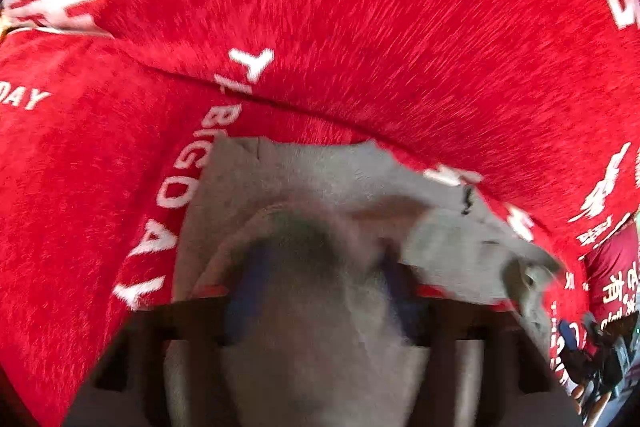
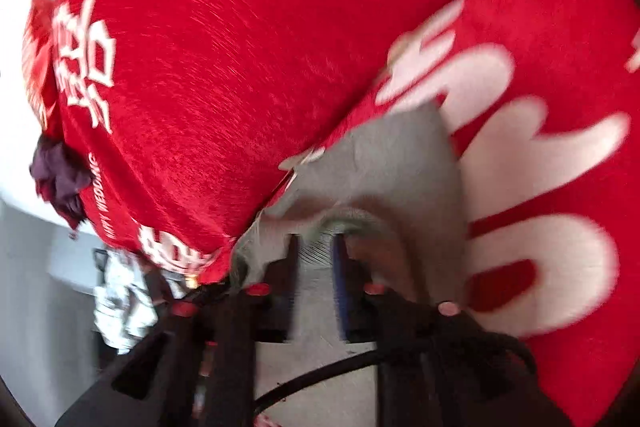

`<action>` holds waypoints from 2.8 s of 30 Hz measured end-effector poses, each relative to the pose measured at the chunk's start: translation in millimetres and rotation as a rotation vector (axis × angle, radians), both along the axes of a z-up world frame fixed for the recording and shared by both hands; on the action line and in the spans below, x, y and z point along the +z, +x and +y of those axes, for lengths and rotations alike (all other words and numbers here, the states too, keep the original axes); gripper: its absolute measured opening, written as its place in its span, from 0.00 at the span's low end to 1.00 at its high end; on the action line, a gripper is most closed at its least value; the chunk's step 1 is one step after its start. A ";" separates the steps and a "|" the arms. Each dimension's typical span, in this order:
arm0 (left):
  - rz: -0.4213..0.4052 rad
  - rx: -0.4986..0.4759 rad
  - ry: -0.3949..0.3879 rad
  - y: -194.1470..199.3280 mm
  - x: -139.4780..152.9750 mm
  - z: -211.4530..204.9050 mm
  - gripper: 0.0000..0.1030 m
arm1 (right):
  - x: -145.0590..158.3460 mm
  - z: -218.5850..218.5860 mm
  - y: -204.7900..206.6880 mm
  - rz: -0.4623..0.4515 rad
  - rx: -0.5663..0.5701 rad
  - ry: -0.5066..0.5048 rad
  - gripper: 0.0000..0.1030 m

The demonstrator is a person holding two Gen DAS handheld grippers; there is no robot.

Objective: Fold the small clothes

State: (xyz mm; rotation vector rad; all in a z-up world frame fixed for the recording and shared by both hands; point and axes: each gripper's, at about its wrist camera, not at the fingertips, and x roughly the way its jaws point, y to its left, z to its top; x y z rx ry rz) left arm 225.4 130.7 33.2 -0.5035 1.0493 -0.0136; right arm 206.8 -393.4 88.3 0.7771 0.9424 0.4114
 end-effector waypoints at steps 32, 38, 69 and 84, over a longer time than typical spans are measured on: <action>-0.091 -0.089 0.064 -176.2 54.4 -22.9 0.79 | 9.8 30.2 -234.4 0.434 0.874 -1.000 0.81; -0.110 -0.063 0.054 -184.0 66.6 -12.7 0.79 | 58.0 -48.3 -211.7 0.400 0.490 -1.271 0.81; -0.175 0.001 0.091 -165.4 92.8 -10.3 0.79 | 260.4 11.7 -117.2 -0.859 -0.247 -0.306 0.83; -0.016 0.026 0.213 -95.5 39.7 -0.6 0.79 | 57.8 59.9 -18.2 -0.255 0.230 -0.608 0.71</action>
